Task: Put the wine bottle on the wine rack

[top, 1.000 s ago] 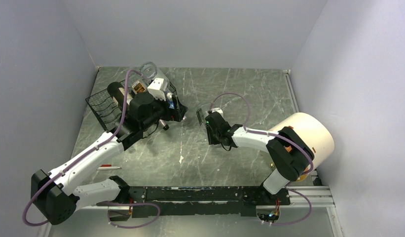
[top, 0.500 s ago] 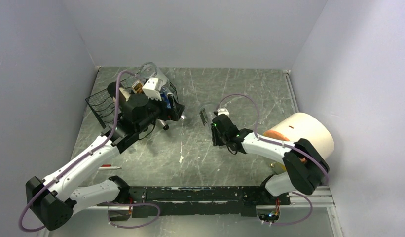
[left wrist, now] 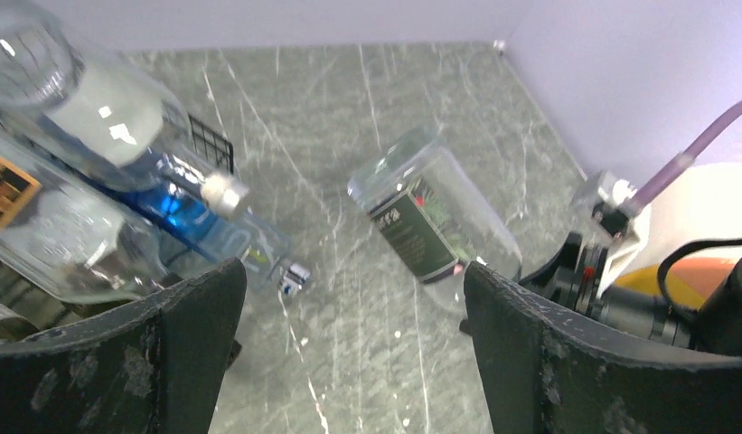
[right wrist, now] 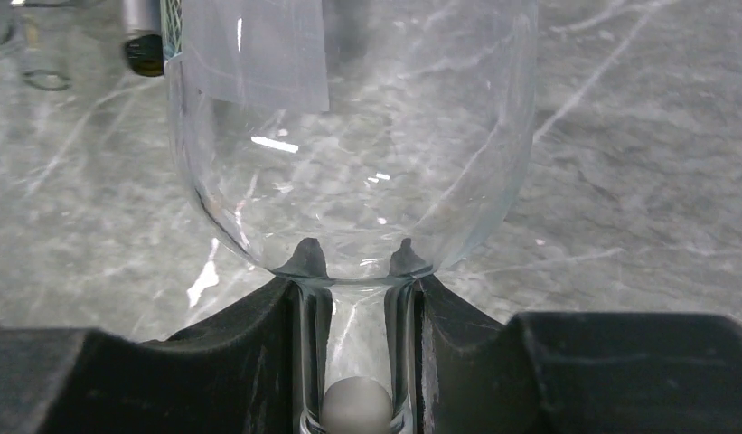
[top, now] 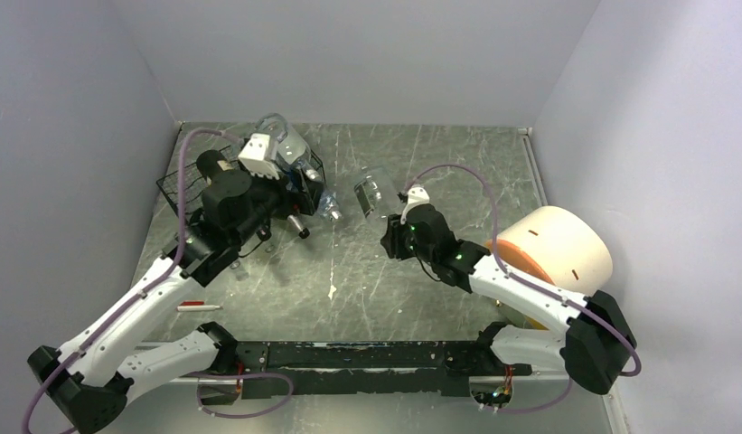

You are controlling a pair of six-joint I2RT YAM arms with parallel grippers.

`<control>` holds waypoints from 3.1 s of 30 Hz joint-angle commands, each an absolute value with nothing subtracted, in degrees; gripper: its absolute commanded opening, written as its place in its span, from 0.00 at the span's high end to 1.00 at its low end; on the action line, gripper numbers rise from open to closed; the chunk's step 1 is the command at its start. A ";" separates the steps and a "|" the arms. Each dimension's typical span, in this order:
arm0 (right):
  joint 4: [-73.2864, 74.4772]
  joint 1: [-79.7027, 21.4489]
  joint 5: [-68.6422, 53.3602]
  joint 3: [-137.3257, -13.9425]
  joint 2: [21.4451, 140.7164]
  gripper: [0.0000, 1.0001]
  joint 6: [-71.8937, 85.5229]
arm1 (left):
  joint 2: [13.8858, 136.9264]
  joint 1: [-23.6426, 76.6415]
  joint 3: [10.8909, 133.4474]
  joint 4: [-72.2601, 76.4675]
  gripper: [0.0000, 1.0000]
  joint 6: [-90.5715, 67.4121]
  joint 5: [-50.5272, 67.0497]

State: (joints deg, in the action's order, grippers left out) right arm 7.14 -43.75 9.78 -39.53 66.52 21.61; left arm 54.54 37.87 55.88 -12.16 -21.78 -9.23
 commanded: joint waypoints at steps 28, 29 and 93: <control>-16.14 -66.69 7.72 -97.62 111.38 1.00 29.27 | 35.79 37.29 78.36 -25.39 0.06 -10.75 -19.13; -15.02 -67.26 8.58 -101.25 113.39 1.00 29.45 | 35.48 37.28 78.79 -25.93 0.06 -10.54 -19.61; 7.02 -68.65 29.88 -72.02 87.34 0.30 24.73 | 26.24 37.28 67.45 -38.97 0.06 -18.38 -24.53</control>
